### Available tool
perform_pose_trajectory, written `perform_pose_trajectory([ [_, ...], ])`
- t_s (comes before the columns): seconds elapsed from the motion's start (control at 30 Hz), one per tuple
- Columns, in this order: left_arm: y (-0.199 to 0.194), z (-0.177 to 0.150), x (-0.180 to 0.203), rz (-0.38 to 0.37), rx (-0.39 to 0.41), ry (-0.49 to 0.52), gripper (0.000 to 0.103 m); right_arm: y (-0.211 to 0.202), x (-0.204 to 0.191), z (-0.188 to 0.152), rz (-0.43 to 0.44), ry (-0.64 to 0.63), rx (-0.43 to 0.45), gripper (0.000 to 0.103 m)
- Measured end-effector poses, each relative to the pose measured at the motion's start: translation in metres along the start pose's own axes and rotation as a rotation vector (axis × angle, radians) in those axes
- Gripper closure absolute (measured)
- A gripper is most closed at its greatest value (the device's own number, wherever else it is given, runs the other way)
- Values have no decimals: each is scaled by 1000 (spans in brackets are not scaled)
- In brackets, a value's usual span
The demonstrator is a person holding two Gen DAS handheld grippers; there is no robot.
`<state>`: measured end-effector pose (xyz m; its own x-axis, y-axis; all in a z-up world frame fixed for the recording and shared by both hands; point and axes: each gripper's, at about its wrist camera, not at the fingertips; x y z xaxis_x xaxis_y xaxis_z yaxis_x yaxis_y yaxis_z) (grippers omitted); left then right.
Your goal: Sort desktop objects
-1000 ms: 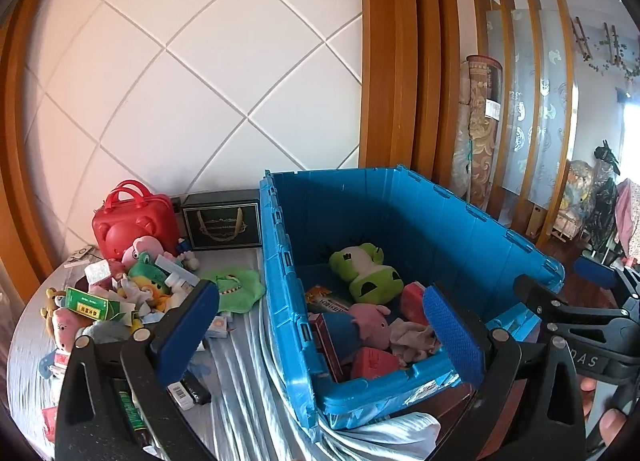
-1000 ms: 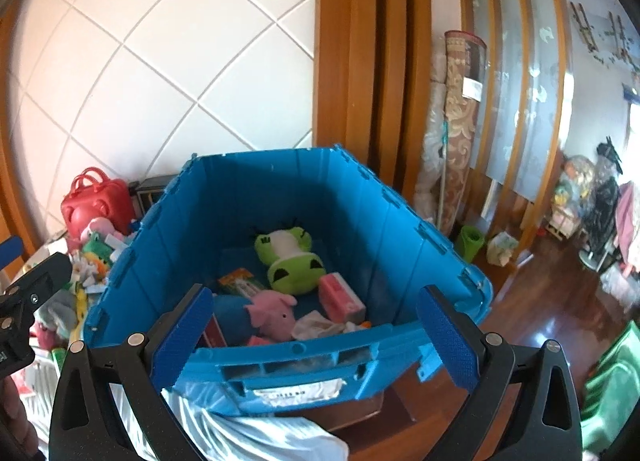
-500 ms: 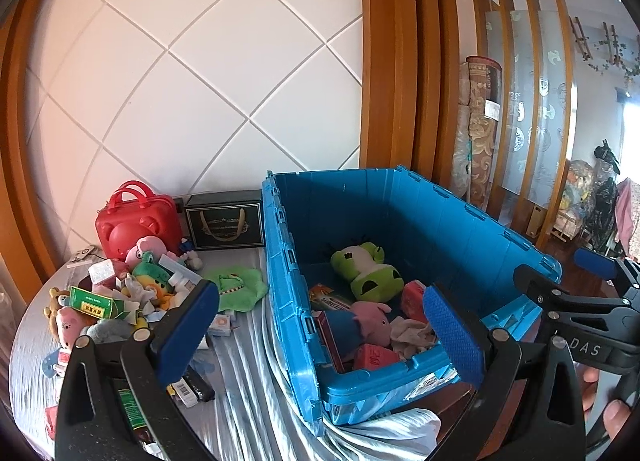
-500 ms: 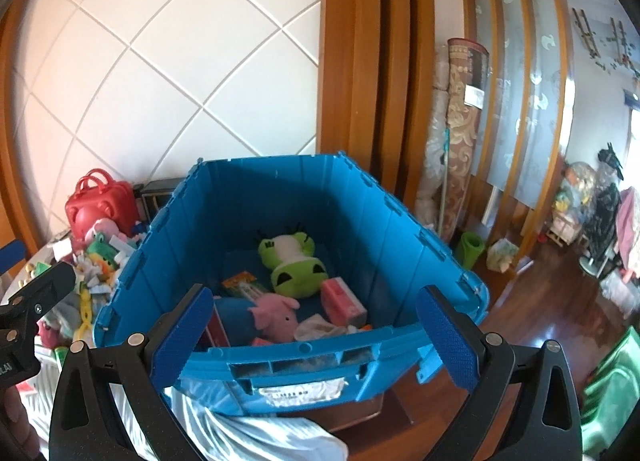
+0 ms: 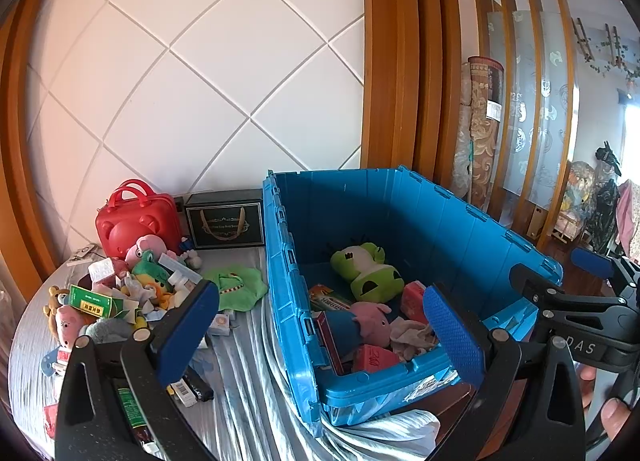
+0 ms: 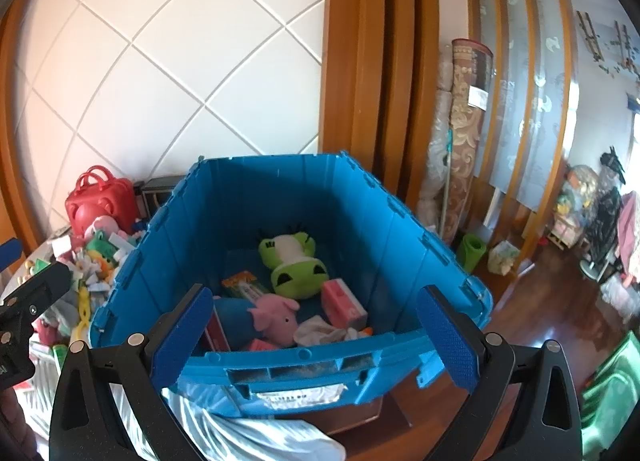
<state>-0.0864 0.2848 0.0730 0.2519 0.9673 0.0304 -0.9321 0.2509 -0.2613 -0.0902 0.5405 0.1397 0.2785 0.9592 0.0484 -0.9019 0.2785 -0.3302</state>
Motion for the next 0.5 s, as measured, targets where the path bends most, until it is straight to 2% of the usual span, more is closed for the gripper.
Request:
perform_pose_trajectory([
  [0.5,5,1,-2,22,-1,0,0,5,1,0,5,-3,-5,0],
])
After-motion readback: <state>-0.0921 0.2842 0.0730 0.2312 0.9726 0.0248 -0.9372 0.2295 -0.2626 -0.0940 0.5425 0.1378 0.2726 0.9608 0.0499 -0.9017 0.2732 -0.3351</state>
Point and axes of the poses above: each gripper's, at about its wrist camera, not at the fingertips, and y roughly the way its jaws point, x to its right, z to its top, and after that the axes turned 10 degrees about x, right-handed
